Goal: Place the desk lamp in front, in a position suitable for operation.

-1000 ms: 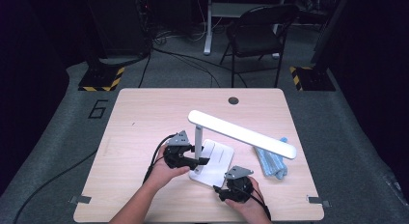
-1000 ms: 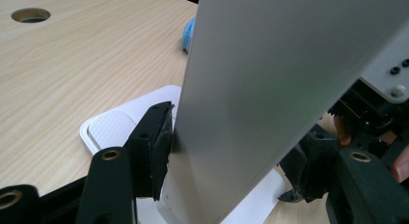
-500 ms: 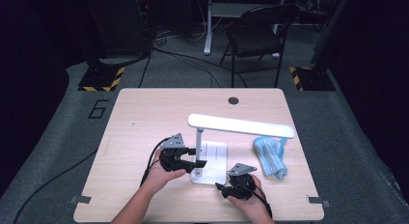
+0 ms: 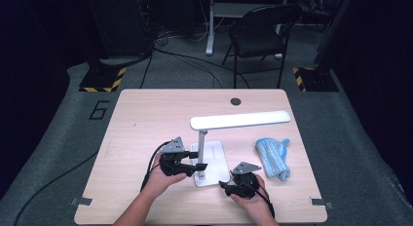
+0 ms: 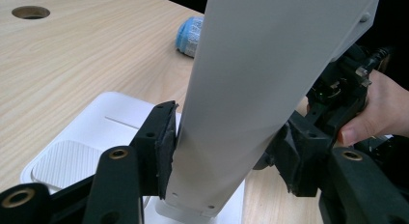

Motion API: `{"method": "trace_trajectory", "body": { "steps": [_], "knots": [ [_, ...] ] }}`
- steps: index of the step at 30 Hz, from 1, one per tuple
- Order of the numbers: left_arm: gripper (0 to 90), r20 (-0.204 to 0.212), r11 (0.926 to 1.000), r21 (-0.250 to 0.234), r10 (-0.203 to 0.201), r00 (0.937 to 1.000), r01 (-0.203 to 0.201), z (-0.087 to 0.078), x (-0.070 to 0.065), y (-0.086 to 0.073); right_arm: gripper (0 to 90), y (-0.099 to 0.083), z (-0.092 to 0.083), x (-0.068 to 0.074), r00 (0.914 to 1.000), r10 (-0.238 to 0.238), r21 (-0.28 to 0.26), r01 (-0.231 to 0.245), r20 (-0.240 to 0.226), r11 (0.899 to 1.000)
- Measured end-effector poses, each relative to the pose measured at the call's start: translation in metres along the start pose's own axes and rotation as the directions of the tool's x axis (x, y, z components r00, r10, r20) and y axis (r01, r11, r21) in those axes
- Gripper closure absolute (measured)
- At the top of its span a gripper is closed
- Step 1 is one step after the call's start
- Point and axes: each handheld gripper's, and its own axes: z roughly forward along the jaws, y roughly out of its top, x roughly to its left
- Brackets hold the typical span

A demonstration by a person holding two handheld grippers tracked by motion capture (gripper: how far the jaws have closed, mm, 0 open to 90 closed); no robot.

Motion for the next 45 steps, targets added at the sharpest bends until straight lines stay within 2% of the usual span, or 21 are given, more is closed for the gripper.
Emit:
{"method": "trace_trajectory", "body": {
  "steps": [4, 6, 9, 10, 11, 12, 13, 14, 15, 17, 18, 21, 23, 26, 30, 34, 37, 40, 42, 44, 45],
  "knots": [
    [47.7, -0.03, 0.9997, 0.004, 0.025, 0.9993, -0.024, -0.001, -0.003, -0.001, 37.5, 0.0, 0.0, 0.001, 1.0, -0.001, -0.005, 0.001, 0.0, 1.0],
    [48.0, -0.036, 0.9999, -0.007, 0.009, 0.9993, -0.01, -0.001, -0.005, -0.002, 38.0, 0.0, 0.001, 0.002, 0.9999, 0.001, -0.004, -0.001, -0.01, 1.0],
    [48.2, -0.046, 0.9997, -0.002, 0.023, 0.9987, -0.023, -0.003, -0.005, -0.003, 38.1, 0.0, -0.002, 0.001, 0.9996, 0.013, -0.011, -0.013, -0.026, 1.0],
    [48.2, -0.05, 0.9999, -0.009, 0.01, 0.9987, -0.011, -0.004, -0.007, -0.003, 38.1, 0.0, -0.003, 0.0, 0.9997, 0.008, -0.019, -0.009, -0.024, 1.0],
    [48.2, -0.054, 0.9997, -0.006, 0.022, 0.9983, -0.022, -0.005, -0.007, -0.003, 38.1, 0.0, -0.004, 0.0, 0.9994, 0.017, -0.022, -0.018, -0.03, 1.0],
    [48.3, -0.053, 0.9999, -0.008, 0.007, 0.9986, -0.008, -0.005, -0.008, -0.004, 38.1, 0.001, -0.006, -0.001, 0.9993, 0.017, -0.025, -0.018, -0.033, 1.0],
    [48.3, -0.058, 0.9999, -0.008, 0.007, 0.9983, -0.008, -0.006, -0.008, -0.004, 38.1, 0.001, -0.007, 0.0, 0.9991, 0.032, -0.032, -0.033, -0.027, 0.999],
    [48.4, -0.06, 1.0, -0.005, 0.004, 0.9982, -0.004, -0.007, -0.009, -0.005, 38.1, 0.001, -0.008, -0.003, 0.9995, 0.014, -0.045, -0.015, -0.027, 0.999],
    [48.4, -0.067, 0.9999, -0.002, 0.015, 0.9976, -0.016, -0.008, -0.008, -0.005, 38.1, 0.001, -0.01, -0.003, 0.9989, 0.038, -0.04, -0.039, -0.028, 0.998],
    [48.5, -0.076, 0.9999, -0.004, 0.011, 0.9971, -0.011, -0.01, -0.01, -0.006, 38.2, 0.002, -0.012, -0.006, 0.9989, 0.041, -0.046, -0.042, -0.023, 0.998],
    [48.5, -0.076, 1.0, -0.002, -0.002, 0.9971, 0.002, -0.012, -0.011, -0.007, 38.3, 0.002, -0.013, -0.007, 0.9985, 0.051, -0.051, -0.052, -0.019, 0.997],
    [48.6, -0.08, 0.9999, 0.001, 0.013, 0.9967, -0.013, -0.016, -0.01, -0.008, 38.5, 0.004, -0.02, -0.015, 0.9977, 0.067, -0.072, -0.067, 0.004, 0.995],
    [48.5, -0.083, 1.0, -0.002, 0.003, 0.9966, -0.003, -0.019, -0.009, -0.009, 38.6, 0.005, -0.025, -0.018, 0.9953, 0.094, -0.089, -0.092, 0.023, 0.992],
    [48.3, -0.08, 0.9999, 0.005, -0.014, 0.9967, 0.014, -0.02, -0.009, -0.009, 38.7, 0.007, -0.034, -0.03, 0.9936, 0.092, -0.095, -0.086, 0.065, 0.992],
    [48.1, -0.081, 0.9999, 0.006, -0.009, 0.9967, 0.009, -0.02, -0.009, -0.009, 39.4, 0.014, -0.044, -0.044, 0.9875, 0.121, -0.102, -0.111, 0.101, 0.989],
    [47.6, -0.085, 0.9999, 0.001, -0.012, 0.9963, 0.012, -0.02, -0.009, -0.009, 39.7, 0.021, -0.052, -0.055, 0.9806, 0.104, -0.101, -0.088, 0.166, 0.991],
    [47.2, -0.081, 0.9998, 0.002, -0.017, 0.9966, 0.018, -0.021, -0.009, -0.009, 39.4, 0.024, -0.058, -0.064, 0.9721, 0.108, -0.104, -0.088, 0.208, 0.991],
    [47.0, -0.086, 1.0, 0.005, -0.002, 0.9963, 0.002, -0.022, -0.008, -0.009, 38.6, 0.023, -0.064, -0.076, 0.9628, 0.129, -0.107, -0.106, 0.237, 0.989],
    [46.9, -0.089, 1.0, 0.006, -0.005, 0.9961, 0.006, -0.023, -0.008, -0.009, 38.5, 0.02, -0.068, -0.083, 0.9526, 0.153, -0.112, -0.127, 0.263, 0.986],
    [46.9, -0.086, 0.9999, 0.006, -0.013, 0.9962, 0.014, -0.024, -0.008, -0.009, 38.5, 0.018, -0.073, -0.09, 0.9485, 0.158, -0.109, -0.133, 0.274, 0.985],
    [46.8, -0.088, 0.9999, 0.007, -0.007, 0.9961, 0.008, -0.024, -0.008, -0.009, 38.5, 0.017, -0.075, -0.092, 0.9433, 0.174, -0.109, -0.148, 0.283, 0.983]
  ]
}}
